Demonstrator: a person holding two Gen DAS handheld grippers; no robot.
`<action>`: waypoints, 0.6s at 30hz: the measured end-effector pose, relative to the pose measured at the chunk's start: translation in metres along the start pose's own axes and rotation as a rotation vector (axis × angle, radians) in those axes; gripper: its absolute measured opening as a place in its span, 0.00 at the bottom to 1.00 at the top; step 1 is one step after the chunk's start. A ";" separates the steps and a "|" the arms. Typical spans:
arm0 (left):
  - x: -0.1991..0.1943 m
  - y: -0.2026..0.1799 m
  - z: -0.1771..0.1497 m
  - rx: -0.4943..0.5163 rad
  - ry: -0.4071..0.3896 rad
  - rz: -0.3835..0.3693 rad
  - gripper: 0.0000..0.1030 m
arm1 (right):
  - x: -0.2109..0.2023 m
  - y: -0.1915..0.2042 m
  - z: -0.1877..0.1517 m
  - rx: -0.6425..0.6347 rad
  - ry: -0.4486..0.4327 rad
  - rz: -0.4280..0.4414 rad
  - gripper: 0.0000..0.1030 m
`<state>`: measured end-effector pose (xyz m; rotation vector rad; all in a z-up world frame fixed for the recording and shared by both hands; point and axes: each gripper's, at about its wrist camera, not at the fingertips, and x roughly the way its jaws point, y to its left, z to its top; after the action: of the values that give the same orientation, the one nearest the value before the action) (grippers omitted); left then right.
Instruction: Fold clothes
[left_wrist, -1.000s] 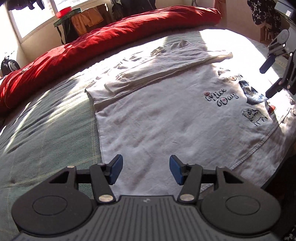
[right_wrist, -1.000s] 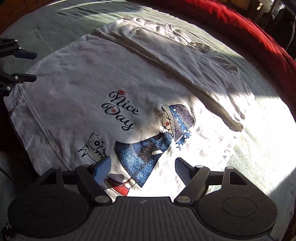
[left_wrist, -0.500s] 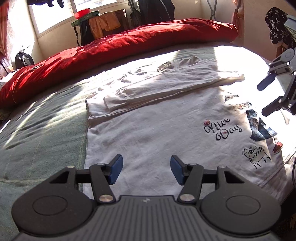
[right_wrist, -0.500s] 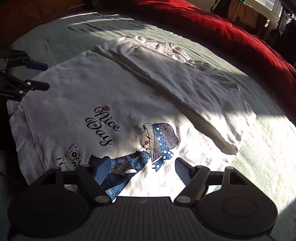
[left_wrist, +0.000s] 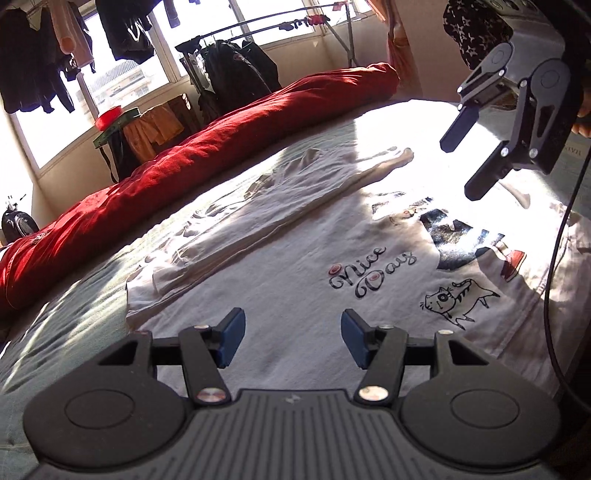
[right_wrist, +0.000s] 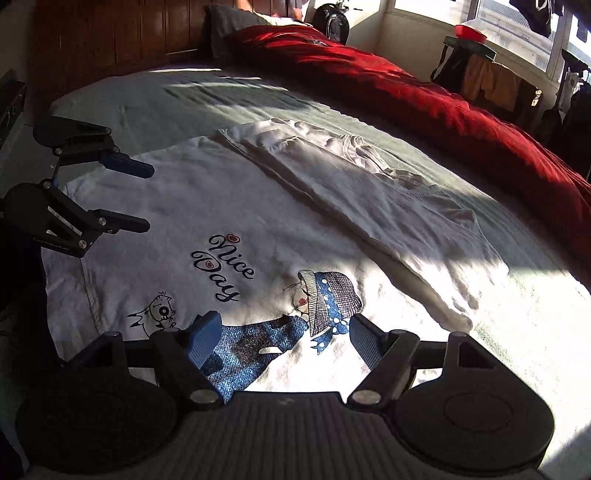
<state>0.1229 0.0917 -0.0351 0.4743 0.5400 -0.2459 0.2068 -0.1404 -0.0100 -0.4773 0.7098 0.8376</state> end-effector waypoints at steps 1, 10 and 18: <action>-0.008 -0.006 -0.002 0.016 -0.020 0.000 0.58 | -0.011 0.005 -0.006 -0.006 -0.027 -0.022 0.78; -0.043 -0.043 -0.011 0.152 -0.027 0.015 0.62 | -0.047 0.046 -0.052 0.076 -0.120 -0.129 0.78; -0.061 -0.065 -0.028 0.326 -0.026 0.027 0.63 | -0.033 0.103 -0.072 -0.041 -0.101 -0.158 0.78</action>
<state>0.0375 0.0556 -0.0467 0.7929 0.4694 -0.3153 0.0821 -0.1425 -0.0459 -0.5171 0.5552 0.7237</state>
